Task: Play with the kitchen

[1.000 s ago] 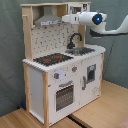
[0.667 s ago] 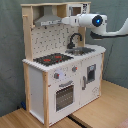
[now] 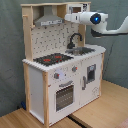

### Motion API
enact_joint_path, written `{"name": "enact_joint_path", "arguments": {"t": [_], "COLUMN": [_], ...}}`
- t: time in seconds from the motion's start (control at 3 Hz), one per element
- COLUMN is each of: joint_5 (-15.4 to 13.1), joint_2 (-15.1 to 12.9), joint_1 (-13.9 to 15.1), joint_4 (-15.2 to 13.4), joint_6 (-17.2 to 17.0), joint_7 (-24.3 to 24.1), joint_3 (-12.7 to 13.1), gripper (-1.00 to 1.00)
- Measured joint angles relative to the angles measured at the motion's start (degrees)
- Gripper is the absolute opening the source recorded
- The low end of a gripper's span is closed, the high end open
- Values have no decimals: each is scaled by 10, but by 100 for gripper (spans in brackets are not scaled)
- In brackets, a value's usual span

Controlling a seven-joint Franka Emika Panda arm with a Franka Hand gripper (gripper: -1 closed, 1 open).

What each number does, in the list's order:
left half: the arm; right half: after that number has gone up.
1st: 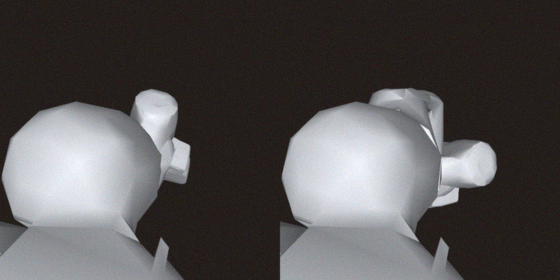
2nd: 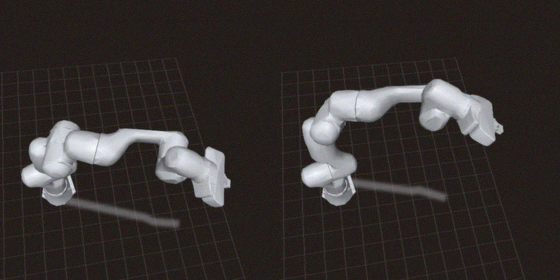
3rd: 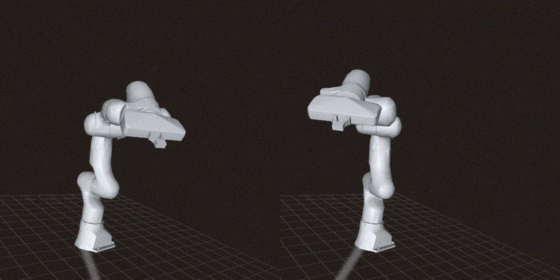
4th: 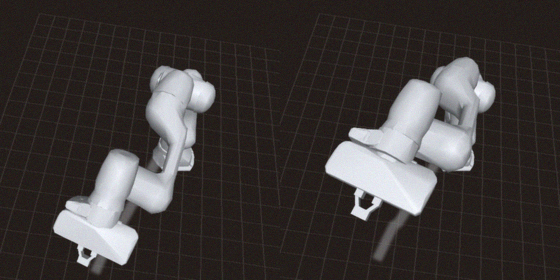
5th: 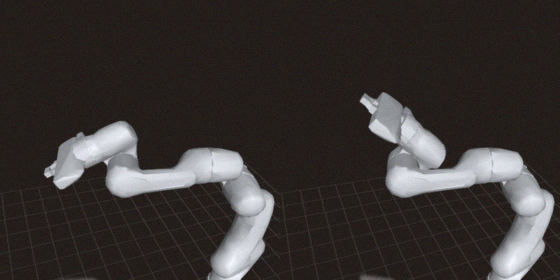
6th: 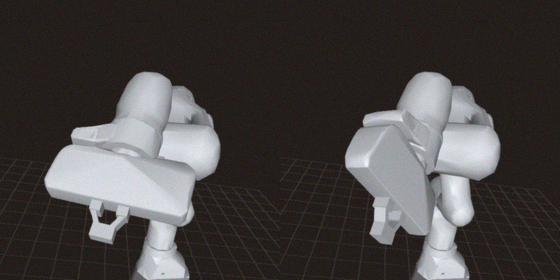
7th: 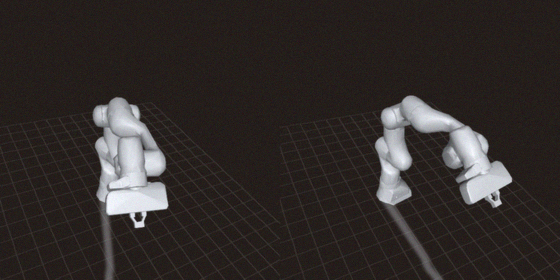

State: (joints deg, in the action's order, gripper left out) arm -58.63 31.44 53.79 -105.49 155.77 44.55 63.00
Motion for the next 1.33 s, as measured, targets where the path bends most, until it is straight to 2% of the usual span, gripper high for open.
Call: {"name": "enact_joint_path", "arguments": {"t": [0.33, 0.67, 1.33], "joint_5": [0, 0, 0], "joint_2": [-9, -6, 5], "joint_1": [38, 33, -16], "joint_4": [19, 29, 0], "joint_6": [0, -33, -113], "joint_7": [0, -29, -123], "joint_3": [38, 81, 80], "gripper": [100, 100, 100]}}
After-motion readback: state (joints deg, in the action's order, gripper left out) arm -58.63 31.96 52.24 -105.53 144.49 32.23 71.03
